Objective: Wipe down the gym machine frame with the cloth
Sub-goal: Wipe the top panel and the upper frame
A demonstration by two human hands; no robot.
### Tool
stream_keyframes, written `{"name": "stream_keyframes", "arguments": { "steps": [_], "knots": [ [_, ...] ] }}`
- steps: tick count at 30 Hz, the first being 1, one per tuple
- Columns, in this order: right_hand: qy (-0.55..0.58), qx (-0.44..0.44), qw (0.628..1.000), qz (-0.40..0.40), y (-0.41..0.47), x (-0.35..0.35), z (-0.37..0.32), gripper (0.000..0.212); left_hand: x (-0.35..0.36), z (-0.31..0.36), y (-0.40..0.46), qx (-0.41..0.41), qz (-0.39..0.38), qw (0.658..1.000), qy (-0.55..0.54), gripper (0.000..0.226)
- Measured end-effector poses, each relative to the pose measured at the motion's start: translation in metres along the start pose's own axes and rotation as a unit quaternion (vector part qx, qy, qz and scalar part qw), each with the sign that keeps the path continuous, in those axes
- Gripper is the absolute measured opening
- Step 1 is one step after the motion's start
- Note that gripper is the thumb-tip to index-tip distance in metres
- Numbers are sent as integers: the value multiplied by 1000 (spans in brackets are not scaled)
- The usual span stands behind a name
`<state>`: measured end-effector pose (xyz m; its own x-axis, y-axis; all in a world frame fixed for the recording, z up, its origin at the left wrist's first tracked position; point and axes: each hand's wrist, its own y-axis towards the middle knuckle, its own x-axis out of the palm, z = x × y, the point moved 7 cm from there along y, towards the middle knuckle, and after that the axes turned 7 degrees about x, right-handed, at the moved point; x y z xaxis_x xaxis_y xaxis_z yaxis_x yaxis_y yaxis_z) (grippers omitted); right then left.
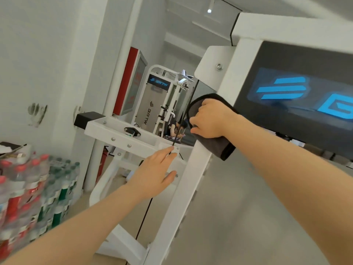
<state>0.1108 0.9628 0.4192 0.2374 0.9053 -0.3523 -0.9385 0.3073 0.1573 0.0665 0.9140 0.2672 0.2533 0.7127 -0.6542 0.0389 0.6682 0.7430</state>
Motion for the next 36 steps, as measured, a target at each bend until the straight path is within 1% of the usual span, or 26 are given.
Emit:
{"name": "stream_keyframes", "arguments": {
  "steps": [1,3,5,7,9,10,11,12,14,16,18,19,20,21,22,23,25,27,28,29,30,31,32,33,34,36],
  "knots": [
    [14,-19,999,-30,1,5,-16,42,1,-1,-1,-5,5,1000,-20,51],
    [72,-41,993,-85,4,13,-42,38,-3,-2,-1,-29,30,993,-107,48],
    [198,-38,975,-98,6,12,-56,35,-13,-3,-1,-59,83,969,-224,43],
    [318,-13,947,-52,5,3,-58,33,-25,-9,-4,-105,154,932,-310,41],
    [372,18,928,10,0,-3,-56,30,-35,-18,-9,-152,196,900,-357,42],
    [389,30,920,37,-3,-6,-56,29,-39,-21,-10,-162,195,897,-362,45],
    [410,43,909,61,-6,-8,-54,28,-42,-23,-9,-165,181,903,-353,45],
    [438,57,894,79,-8,-11,-52,28,-44,-22,-8,-163,165,911,-340,39],
    [513,79,850,94,-12,-15,-47,27,-49,-20,-4,-158,139,922,-326,20],
    [574,81,812,69,-17,-15,-43,32,-52,-14,-1,-154,126,921,-335,11],
    [606,72,792,-12,-24,-10,-42,36,-55,-12,1,-169,134,914,-344,4],
    [617,64,783,-52,-29,-7,-43,31,-57,-12,2,-182,150,906,-351,4],
    [621,59,778,-73,-33,-5,-41,24,-58,-12,2,-192,171,894,-367,5],
    [610,62,787,-67,-35,-6,-35,18,-59,-13,4,-200,191,883,-380,8],
    [586,74,806,-40,-35,-9,-26,12,-59,-12,5,-205,207,876,-383,11],
    [557,95,825,4,-34,-13,-13,10,-59,-12,8,-210,220,873,-380,12],
    [481,172,850,130,-33,-27,24,20,-56,-13,13,-228,238,866,-377,9],
    [337,242,867,274,-40,-50,62,26,-48,-15,21,-238,233,861,-385,12],
    [254,242,879,323,-42,-59,73,24,-42,-15,26,-234,223,867,-379,14],
    [178,220,898,338,-39,-62,79,23,-35,-14,30,-229,211,877,-366,14],
    [112,183,926,309,-31,-59,81,24,-29,-13,34,-222,200,886,-353,13],
    [71,143,955,252,-23,-50,79,24,-23,-10,38,-214,187,896,-342,13],
    [60,116,974,184,-16,-39,76,23,-16,-6,42,-205,170,905,-332,15],
    [74,102,983,130,-12,-30,72,26,-8,-3,44,-196,149,913,-325,19],
    [95,94,987,90,-10,-24,67,36,0,1,46,-189,129,919,-319,23],
    [131,55,989,43,-7,-17,48,55,18,8,46,-188,102,921,-325,32]
  ]
}}
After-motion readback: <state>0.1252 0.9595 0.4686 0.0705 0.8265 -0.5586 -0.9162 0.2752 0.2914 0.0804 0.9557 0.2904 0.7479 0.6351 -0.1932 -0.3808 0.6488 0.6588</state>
